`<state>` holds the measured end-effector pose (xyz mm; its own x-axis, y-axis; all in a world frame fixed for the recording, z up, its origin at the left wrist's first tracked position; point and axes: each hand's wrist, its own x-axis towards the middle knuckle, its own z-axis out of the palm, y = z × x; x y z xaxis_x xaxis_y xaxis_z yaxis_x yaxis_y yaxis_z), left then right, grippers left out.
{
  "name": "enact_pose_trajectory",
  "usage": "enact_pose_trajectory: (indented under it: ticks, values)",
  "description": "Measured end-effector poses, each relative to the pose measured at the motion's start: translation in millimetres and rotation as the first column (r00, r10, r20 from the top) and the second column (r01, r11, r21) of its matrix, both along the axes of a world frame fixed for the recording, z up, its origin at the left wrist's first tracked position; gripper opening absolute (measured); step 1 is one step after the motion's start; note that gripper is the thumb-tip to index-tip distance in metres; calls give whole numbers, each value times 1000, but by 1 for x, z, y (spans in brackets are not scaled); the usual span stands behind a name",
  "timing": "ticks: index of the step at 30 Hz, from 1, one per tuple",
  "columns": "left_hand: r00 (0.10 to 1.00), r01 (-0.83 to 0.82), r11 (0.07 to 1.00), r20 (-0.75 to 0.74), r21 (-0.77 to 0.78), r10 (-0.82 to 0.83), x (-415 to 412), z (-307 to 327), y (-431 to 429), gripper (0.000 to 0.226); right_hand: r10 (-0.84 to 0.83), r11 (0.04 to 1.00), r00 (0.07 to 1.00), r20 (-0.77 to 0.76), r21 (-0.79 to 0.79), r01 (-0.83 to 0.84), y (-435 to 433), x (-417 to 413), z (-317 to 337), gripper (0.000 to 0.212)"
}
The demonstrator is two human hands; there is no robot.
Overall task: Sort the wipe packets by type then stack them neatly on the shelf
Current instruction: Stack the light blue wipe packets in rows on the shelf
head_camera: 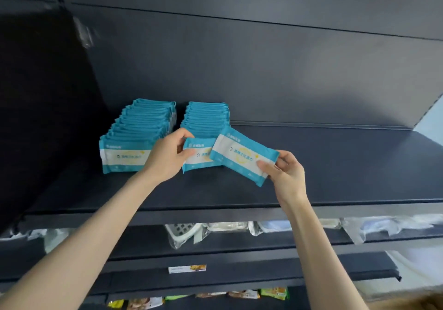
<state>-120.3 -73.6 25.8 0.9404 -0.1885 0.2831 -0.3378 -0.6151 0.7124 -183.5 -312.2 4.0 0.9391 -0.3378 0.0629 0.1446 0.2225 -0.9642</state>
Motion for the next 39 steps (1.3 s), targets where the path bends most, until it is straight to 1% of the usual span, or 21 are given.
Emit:
enact_pose_trajectory:
  ticks: [2, 5, 9, 11, 14, 17, 20, 23, 26, 28, 30, 31, 33, 34, 36, 37, 39]
  values:
    - [999, -35, 992, 31, 122, 32, 10, 1, 0, 18, 33, 999, 999, -1, -38, -33, 1, 13, 1, 25]
    - [993, -96, 965, 92, 244, 75, 19, 5, -1, 23, 72, 994, 997, 8, -80, -72, -1, 29, 0, 26]
    - [980, -149, 884, 185, 444, 72, 26, 3, 0, 30, 107, 980, 994, 21, -172, -102, -2, 45, -7, 27]
    - [973, -151, 860, 225, 487, 44, 27, 1, 2, 32, 102, 964, 995, 21, -248, -94, 2, 50, -11, 27]
    - [966, -129, 832, 256, 540, -17, 30, 1, 5, 34, 83, 944, 996, 12, -321, -75, 9, 57, -16, 29]
    - [971, -57, 809, 222, 585, -93, 34, 8, 13, 39, 52, 911, 999, 5, -410, -45, 22, 62, -16, 30]
    - [970, 6, 756, 181, 655, -165, 37, 14, 21, 49, -12, 866, 1000, 19, -499, 19, 39, 62, -17, 29]
    - [964, 30, 750, 181, 660, -197, 39, 15, 26, 57, -54, 834, 998, 32, -548, 63, 54, 63, -21, 28]
    - [951, 31, 773, 220, 634, -219, 40, 11, 25, 54, -98, 803, 994, 51, -586, 109, 63, 65, -28, 26]
    - [940, 19, 781, 255, 625, -226, 41, 6, 24, 51, -121, 753, 989, 82, -642, 145, 66, 65, -31, 25]
    - [928, 2, 794, 294, 608, -227, 42, 1, 23, 50, -136, 670, 982, 134, -717, 191, 67, 63, -35, 26]
    - [922, -8, 797, 313, 604, -228, 43, -2, 24, 50, -149, 627, 977, 156, -749, 215, 67, 62, -36, 30]
    - [905, -26, 799, 354, 600, -236, 44, -6, 26, 49, -155, 569, 973, 172, -789, 230, 64, 60, -38, 49]
    - [894, -37, 798, 376, 602, -242, 44, -7, 27, 48, -136, 556, 978, 158, -805, 207, 62, 60, -39, 60]
    - [878, -61, 789, 409, 612, -249, 45, -8, 27, 48, -90, 562, 991, 96, -817, 130, 60, 60, -40, 76]
    - [873, -72, 785, 419, 616, -249, 45, -8, 27, 49, -70, 576, 995, 75, -811, 102, 60, 60, -40, 79]
    - [868, -88, 775, 430, 625, -249, 45, -8, 25, 49, -53, 590, 996, 76, -802, 93, 62, 61, -40, 74]
